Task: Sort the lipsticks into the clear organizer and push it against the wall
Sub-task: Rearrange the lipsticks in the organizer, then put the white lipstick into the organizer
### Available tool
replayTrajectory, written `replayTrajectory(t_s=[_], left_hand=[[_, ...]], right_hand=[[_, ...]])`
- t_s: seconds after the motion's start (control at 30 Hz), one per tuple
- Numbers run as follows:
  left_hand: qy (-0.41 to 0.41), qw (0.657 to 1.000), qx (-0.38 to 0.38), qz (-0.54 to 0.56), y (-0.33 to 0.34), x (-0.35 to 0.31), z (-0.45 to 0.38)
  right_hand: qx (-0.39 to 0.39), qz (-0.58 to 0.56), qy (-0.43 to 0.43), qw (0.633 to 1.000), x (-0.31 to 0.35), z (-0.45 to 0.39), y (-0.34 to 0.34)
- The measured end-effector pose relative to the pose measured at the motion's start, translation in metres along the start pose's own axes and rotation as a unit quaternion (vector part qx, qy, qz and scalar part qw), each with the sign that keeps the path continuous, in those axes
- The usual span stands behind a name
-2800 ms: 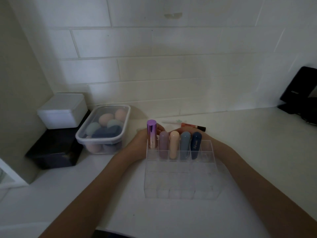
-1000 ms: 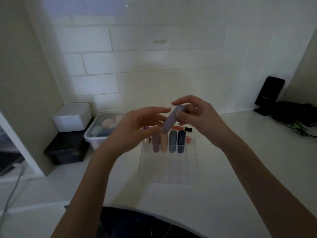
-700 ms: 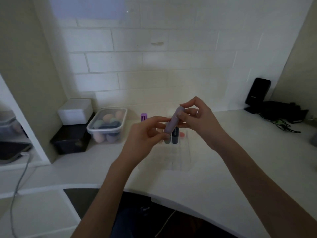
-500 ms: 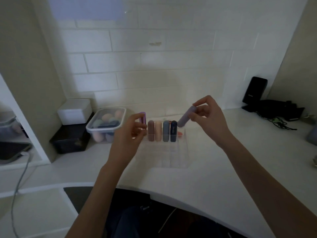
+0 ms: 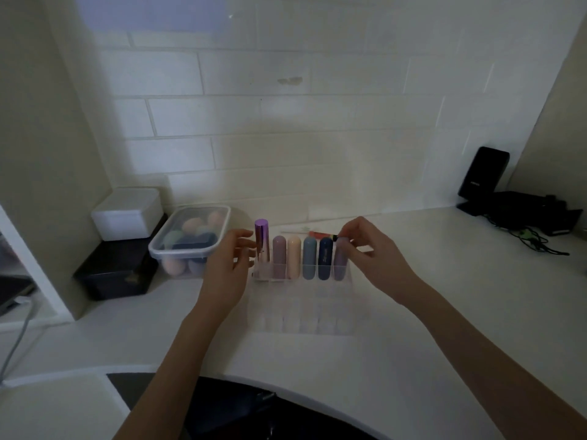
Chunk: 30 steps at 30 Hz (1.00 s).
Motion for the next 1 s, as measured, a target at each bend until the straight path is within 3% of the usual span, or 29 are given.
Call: replayTrajectory(t_s=[0.13,0.33,0.47,0.63,0.8,1.0], left_hand=[[0.034,0.999,0.027,-0.018,0.011,0.004,-0.023],[-0.015,0.995,0.086,0.045,0.038,0.016,-0.079],[0.054,0.972,0.185,-0.136,0.078,0.017,-0.116],[0.086,0.924,0.301,-0.221,0.125,0.036,-0.128],[0.098,0.952,0.219,-0.190,0.115,0.037,-0.134],[0.083,0.990,0.098,-0.049,0.040,-0.012,-0.133]], right_hand=[[0.064,-0.070,0.037,0.995,-0.014,-0.008,0.004],[-0.040,-0.051,0.056,0.996,-0.041,-0.047,-0.015],[-0.052,-0.022,0.061,0.997,-0.058,-0.070,-0.005],[-0.033,-0.016,0.073,0.997,-0.075,-0.078,0.012],[-0.032,-0.005,0.058,0.998,-0.070,-0.081,0.010],[-0.044,-0.022,-0.015,0.999,-0.018,-0.082,0.002]])
Point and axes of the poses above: each hand's wrist, its own z-axis away from the middle knuckle, its own y-axis out of the palm, x = y × z, the point moved 4 cm from there along -z, towards the middle knuckle, and after that the axes turned 10 degrees about -z, right-handed, at the moved point
